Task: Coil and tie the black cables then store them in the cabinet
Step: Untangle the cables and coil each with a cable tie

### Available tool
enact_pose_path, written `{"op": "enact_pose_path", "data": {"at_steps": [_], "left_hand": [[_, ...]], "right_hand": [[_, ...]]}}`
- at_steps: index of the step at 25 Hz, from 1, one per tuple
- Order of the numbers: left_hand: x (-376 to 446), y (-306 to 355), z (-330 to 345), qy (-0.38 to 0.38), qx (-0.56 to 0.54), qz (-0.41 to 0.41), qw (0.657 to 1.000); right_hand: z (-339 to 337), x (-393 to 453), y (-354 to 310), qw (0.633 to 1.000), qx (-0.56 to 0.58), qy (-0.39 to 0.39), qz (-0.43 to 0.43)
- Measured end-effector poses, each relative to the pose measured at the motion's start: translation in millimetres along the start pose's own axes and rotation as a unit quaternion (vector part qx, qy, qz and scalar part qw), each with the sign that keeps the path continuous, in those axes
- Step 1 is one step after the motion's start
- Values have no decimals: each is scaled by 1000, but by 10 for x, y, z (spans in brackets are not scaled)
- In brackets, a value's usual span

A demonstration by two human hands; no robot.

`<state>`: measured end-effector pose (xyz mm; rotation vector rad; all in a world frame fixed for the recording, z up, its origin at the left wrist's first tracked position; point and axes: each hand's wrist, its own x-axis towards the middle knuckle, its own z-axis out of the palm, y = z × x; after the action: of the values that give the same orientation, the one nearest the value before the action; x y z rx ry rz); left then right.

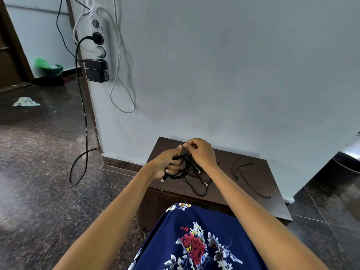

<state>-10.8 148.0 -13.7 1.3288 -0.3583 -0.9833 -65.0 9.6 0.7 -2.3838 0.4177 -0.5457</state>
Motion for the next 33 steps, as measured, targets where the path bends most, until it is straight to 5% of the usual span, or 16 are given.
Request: {"op": "enact_pose_path", "data": {"at_steps": [6, 10, 13, 18, 24, 27, 30, 33], "left_hand": [[3, -54, 42, -39, 75, -4, 996], [68, -17, 45, 97, 196, 57, 974], [138, -12, 31, 156, 156, 101, 970], [177, 24, -53, 101, 63, 20, 993], [145, -85, -167, 87, 48, -39, 994], [165, -72, -168, 95, 22, -22, 995], [180, -18, -141, 92, 17, -16, 995], [176, 10, -143, 91, 4, -11, 996]], "right_hand": [[-29, 44, -121, 991, -132, -13, -2], [-49, 37, -91, 983, -180, -42, -2], [-62, 82, -118, 989, -134, -64, 17], [-101, 157, -95, 989, -87, -115, 15], [-400, 488, -111, 993, 24, 38, 105], [-272, 369, -128, 971, 194, -59, 123], [-64, 213, -123, 958, 191, -173, 123], [-16, 272, -136, 978, 144, -103, 109]]}}
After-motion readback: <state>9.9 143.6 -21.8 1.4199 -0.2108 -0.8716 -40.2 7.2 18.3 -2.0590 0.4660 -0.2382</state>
